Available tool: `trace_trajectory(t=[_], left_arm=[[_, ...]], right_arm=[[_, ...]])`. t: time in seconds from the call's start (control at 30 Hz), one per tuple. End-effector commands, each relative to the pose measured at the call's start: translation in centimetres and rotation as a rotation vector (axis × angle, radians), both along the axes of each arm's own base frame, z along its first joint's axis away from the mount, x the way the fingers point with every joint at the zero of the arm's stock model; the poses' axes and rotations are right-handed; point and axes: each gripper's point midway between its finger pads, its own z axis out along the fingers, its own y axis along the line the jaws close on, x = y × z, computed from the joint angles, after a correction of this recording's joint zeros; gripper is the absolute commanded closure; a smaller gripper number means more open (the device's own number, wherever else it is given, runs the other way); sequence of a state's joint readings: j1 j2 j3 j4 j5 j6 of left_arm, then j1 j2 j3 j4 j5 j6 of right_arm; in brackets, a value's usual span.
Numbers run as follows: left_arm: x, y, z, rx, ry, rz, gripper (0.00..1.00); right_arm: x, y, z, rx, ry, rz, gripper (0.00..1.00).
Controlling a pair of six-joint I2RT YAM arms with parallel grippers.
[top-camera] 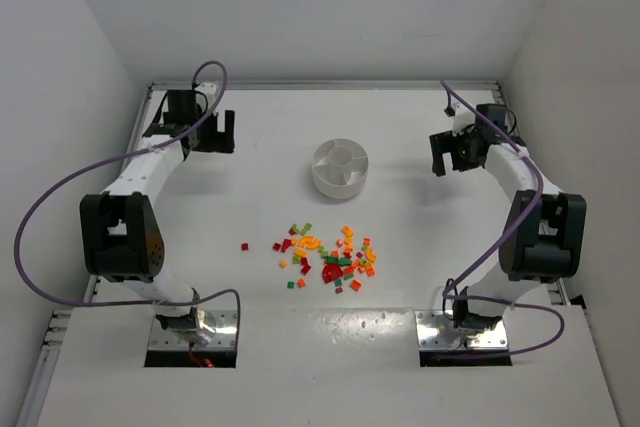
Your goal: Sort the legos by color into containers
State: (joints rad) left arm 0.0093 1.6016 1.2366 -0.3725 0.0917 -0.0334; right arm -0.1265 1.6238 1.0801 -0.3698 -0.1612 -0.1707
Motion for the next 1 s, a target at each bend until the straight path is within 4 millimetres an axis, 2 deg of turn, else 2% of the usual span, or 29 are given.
trace_trajectory(t=[0.0,0.03,0.13,0.27,0.3,0.33,0.4,0.43,0.47,0.5,0.57,0.67,0.77,0.87,0.97], left_arm=[[-1.4,-0.5,-0.1,0.009,0.027,-0.116,0.00],[-1.9,-1.4,-0.3,-0.010,0.040,-0.176,0.00],[-3.6,-2.5,-1.4,-0.007,0.088,-0.310,0.11],[-6.1,-4.0,-3.5,0.021,0.165,-0.411,0.20],[-6.9,-3.8,-3.3,0.047,0.165,-0.443,0.20],[-8.3,-4.3,-4.5,0.072,0.199,-0.478,0.22],[-9.7,-4.3,-5.2,0.134,0.208,-0.518,0.26],[-10.4,-4.4,-4.8,0.186,0.186,-0.561,0.27],[-11.7,-3.7,-6.1,0.216,0.220,-0.564,0.29],[-12.3,-3.8,-6.3,0.242,0.221,-0.589,0.36],[-14.2,-4.1,-7.4,0.290,0.259,-0.666,0.42],[-16.4,-5.5,-8.1,0.327,0.279,-0.768,0.52],[-17.9,-7.0,-8.6,0.323,0.283,-0.860,0.53],[-19.6,-7.9,-9.0,0.313,0.300,-0.967,0.44],[-20.3,-8.5,-9.1,0.298,0.292,-1.026,0.39]], right_arm=[[0.1,1.6,1.6,0.013,0.011,0.156,0.00],[-0.1,1.8,1.5,0.020,0.026,0.173,0.00],[-0.6,2.8,0.9,0.051,0.064,0.213,0.00],[-0.9,4.9,1.1,0.075,0.064,0.298,0.14],[-0.9,5.5,1.5,0.066,0.052,0.324,0.16],[-1.4,6.2,1.1,0.070,0.072,0.342,0.17],[-1.8,6.9,1.4,0.061,0.062,0.371,0.18],[-2.1,6.7,1.0,0.055,0.074,0.366,0.18],[-2.1,7.1,0.9,0.046,0.076,0.374,0.18],[-2.1,7.4,0.9,0.039,0.074,0.394,0.18],[-2.5,7.6,0.5,0.033,0.086,0.399,0.18],[-2.5,7.9,0.2,0.013,0.096,0.415,0.18],[-2.6,7.7,-0.6,0.007,0.117,0.410,0.18],[-2.4,7.9,-0.5,-0.003,0.109,0.414,0.18],[-2.1,7.8,-0.2,-0.012,0.102,0.410,0.18]])
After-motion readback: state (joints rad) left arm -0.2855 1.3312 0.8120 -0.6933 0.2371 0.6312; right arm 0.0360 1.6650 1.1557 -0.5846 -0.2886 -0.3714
